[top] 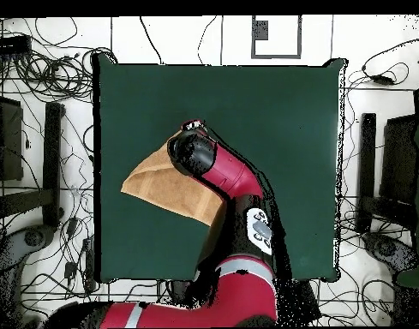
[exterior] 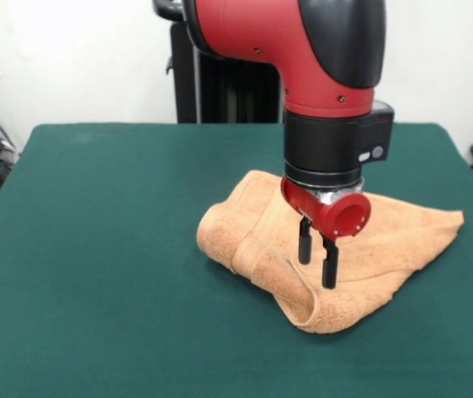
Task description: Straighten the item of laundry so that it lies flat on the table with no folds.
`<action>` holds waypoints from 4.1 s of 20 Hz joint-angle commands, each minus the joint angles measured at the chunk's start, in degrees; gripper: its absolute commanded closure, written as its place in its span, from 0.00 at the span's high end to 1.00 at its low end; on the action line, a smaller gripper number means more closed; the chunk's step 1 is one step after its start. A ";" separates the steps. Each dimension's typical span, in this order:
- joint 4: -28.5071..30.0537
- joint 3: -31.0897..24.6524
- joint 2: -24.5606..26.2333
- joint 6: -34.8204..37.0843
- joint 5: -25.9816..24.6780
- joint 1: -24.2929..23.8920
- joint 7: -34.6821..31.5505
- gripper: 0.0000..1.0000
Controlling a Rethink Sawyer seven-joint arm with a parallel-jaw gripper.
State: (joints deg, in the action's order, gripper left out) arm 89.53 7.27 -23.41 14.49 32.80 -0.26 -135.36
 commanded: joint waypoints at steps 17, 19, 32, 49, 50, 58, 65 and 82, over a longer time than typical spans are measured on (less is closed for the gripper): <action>11.74 -9.09 -0.24 -3.80 -6.82 -3.91 -5.62 1.00; 11.28 -8.85 0.30 -4.07 -6.93 -3.55 -6.10 1.00; 8.05 -8.90 4.95 -8.00 -6.34 -2.04 -7.60 1.00; 9.75 -11.20 5.60 -10.14 -7.07 -3.85 -7.00 1.00; 9.86 -11.24 5.58 -10.22 -7.12 -3.81 -7.02 1.00; 10.34 -11.08 5.42 -10.40 -7.76 -3.14 -6.68 1.00; 9.85 -8.81 5.44 -9.69 -7.15 -1.15 -7.83 0.00; 9.71 -6.59 3.32 -5.33 -6.15 0.62 -7.94 0.00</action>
State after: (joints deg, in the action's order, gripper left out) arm 96.53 3.55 -21.59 6.20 26.82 -2.44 -135.36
